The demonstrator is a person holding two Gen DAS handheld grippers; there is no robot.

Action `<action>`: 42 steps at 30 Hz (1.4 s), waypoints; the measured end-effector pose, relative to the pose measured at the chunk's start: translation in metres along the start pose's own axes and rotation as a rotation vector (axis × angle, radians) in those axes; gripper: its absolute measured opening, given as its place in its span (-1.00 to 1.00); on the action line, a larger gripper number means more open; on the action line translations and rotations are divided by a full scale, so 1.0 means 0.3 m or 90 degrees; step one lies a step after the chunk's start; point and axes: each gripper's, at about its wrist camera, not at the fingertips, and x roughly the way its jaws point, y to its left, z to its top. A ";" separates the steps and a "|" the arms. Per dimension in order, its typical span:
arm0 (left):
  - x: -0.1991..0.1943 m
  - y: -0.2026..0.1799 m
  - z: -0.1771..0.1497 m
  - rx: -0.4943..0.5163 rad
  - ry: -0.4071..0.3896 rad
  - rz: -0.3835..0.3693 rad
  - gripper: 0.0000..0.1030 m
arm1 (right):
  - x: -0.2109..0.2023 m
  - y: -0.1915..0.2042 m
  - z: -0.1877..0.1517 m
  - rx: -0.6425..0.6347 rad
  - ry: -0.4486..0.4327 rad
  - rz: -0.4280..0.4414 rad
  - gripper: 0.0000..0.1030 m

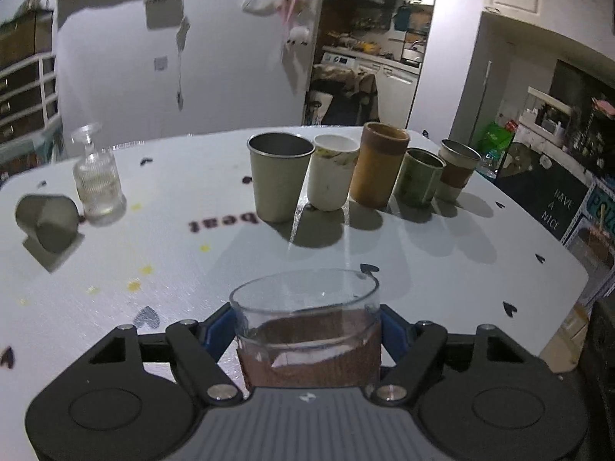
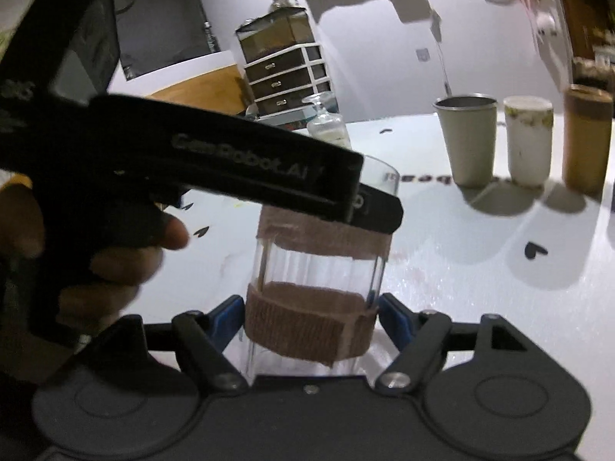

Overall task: Flip cup upright
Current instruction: 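Grasp the upright glass mug with the left tool while the right tool releases it, then carry the glass mug with the left tool and set it upright beside the cups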

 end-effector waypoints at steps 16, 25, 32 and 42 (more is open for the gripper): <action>-0.001 0.001 0.044 0.054 -0.084 0.121 0.49 | -0.003 -0.029 -0.030 -0.022 -0.065 -0.097 0.79; 0.232 0.131 0.260 0.011 -0.155 0.189 0.49 | -0.047 -0.134 -0.035 0.028 -0.086 -0.150 0.80; 0.415 0.210 0.350 -0.004 -0.156 0.227 0.49 | -0.082 -0.231 -0.016 0.060 -0.104 -0.185 0.80; 0.529 0.277 0.420 -0.020 -0.134 0.223 0.49 | -0.094 -0.323 0.067 0.080 -0.132 -0.217 0.80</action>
